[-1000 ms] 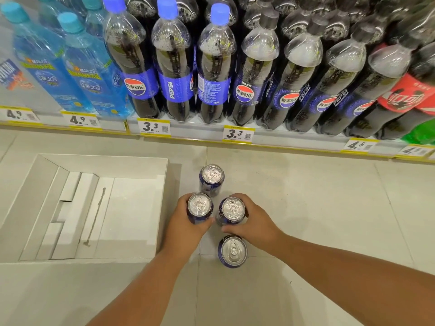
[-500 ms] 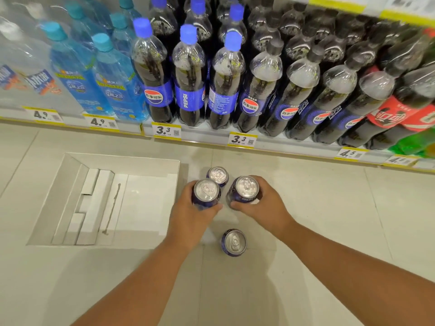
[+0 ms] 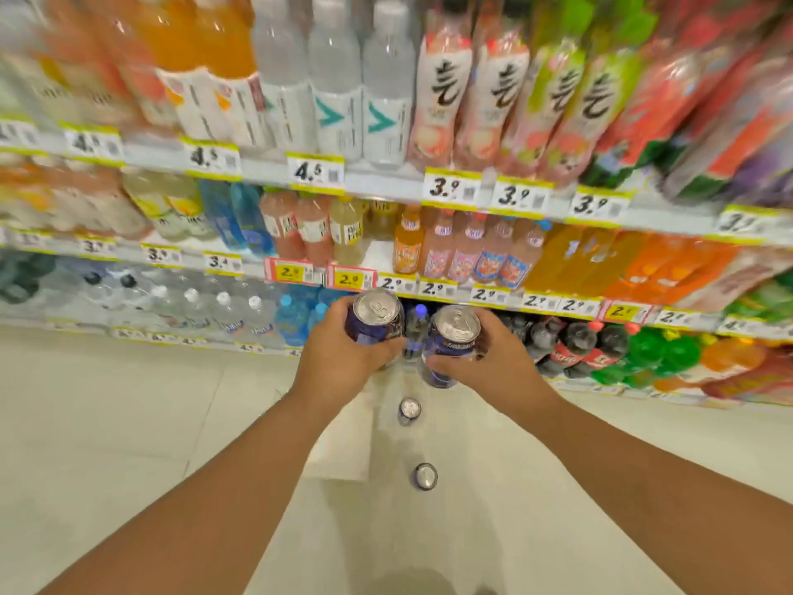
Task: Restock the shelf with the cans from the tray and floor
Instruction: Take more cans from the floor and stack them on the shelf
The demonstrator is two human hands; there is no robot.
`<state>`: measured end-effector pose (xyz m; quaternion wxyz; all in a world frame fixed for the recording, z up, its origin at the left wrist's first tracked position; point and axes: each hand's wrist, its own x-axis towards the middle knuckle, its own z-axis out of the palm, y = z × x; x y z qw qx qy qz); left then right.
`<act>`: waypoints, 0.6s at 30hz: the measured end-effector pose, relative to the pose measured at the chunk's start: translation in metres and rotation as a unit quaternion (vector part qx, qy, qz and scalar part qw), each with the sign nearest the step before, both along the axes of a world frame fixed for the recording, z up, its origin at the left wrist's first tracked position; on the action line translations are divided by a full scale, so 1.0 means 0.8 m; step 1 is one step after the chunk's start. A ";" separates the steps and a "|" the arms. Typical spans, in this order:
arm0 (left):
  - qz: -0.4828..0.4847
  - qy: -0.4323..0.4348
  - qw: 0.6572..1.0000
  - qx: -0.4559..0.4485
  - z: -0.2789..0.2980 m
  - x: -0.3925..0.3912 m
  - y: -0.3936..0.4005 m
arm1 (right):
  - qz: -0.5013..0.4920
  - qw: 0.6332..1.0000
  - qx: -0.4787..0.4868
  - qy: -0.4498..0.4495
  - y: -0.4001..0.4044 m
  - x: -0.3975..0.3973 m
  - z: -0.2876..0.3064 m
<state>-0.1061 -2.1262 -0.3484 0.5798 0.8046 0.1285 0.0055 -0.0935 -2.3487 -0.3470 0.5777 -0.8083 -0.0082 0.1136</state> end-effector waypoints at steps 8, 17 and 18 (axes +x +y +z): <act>-0.001 -0.082 0.996 0.027 0.354 0.049 0.048 | 0.023 0.997 0.025 -0.071 0.041 0.047 0.343; 0.010 -0.203 0.976 0.072 0.651 0.095 0.096 | 0.023 0.985 0.047 -0.164 0.068 0.093 0.621; 0.010 -0.210 0.975 0.068 0.676 0.097 0.098 | 0.025 0.983 0.041 -0.177 0.071 0.097 0.645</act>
